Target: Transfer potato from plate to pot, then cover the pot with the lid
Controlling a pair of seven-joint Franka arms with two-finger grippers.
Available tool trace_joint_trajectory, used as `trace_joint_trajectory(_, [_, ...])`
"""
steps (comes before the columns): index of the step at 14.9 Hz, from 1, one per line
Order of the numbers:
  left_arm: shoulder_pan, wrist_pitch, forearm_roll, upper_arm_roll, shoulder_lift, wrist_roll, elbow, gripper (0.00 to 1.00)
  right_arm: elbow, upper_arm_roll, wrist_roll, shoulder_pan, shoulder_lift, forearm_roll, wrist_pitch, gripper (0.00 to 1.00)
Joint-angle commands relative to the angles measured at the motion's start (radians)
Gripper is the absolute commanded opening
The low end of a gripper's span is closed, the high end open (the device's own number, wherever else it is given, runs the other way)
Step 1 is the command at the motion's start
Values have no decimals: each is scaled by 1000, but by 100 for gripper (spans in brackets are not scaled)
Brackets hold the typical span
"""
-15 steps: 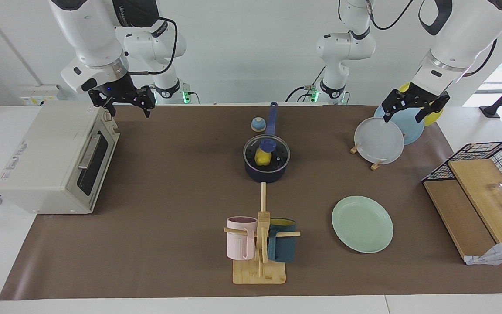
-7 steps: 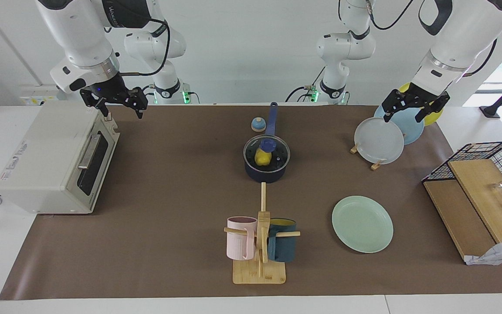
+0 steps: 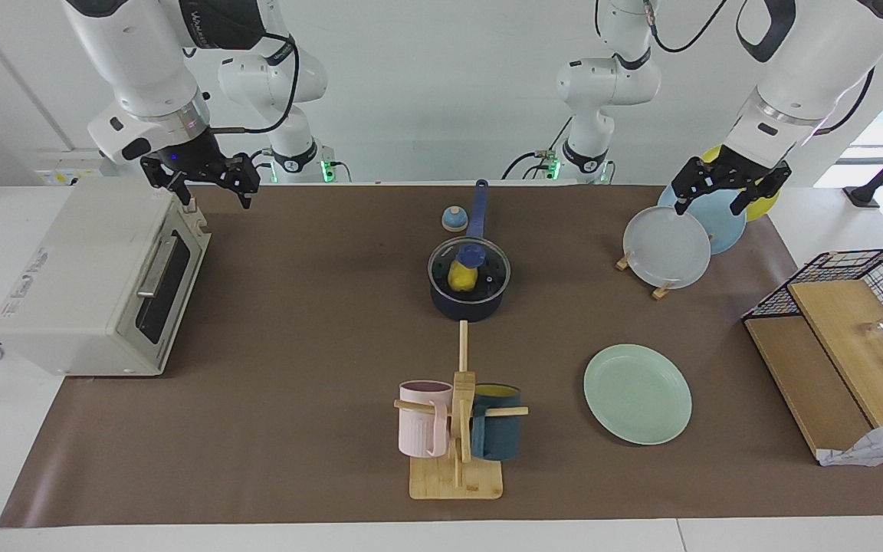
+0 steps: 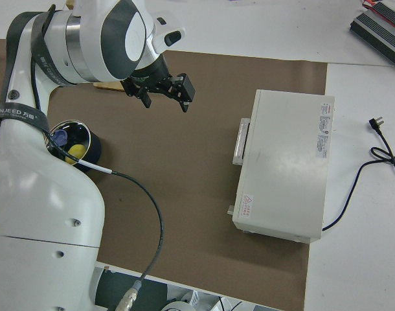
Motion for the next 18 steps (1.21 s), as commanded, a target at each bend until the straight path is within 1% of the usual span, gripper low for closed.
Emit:
trace_joint_trajectory(1, [12,-9,19,-7,-9,6,-10,100,-18,11,8,-20,-14,2,2,100])
trace_joint_trajectory(2, [12,-9,17,-7,-9,6,-10,100,-16,9,8,-27,-14,10,-10,100])
trace_joint_trajectory(4, [12,-9,17,-7,-9,6,-10,100,-18,9,5,-69,-12,19,2,100])
trace_joint_trajectory(6, [13,-9,19,-7,-9,6,-10,100,-19,8,-1,-96,-12,72,8,100])
trace_joint_trajectory(9, [12,-9,17,-7,-9,6,-10,100,-19,3,-51,-109,-11,54,21,100])
trace_joint_trajectory(11, [12,-9,19,-7,-9,6,-10,100,-19,5,-63,-153,-11,53,24,100])
trace_joint_trajectory(18, [12,-9,19,-7,-9,6,-10,100,-19,9,-68,-149,-11,53,21,100])
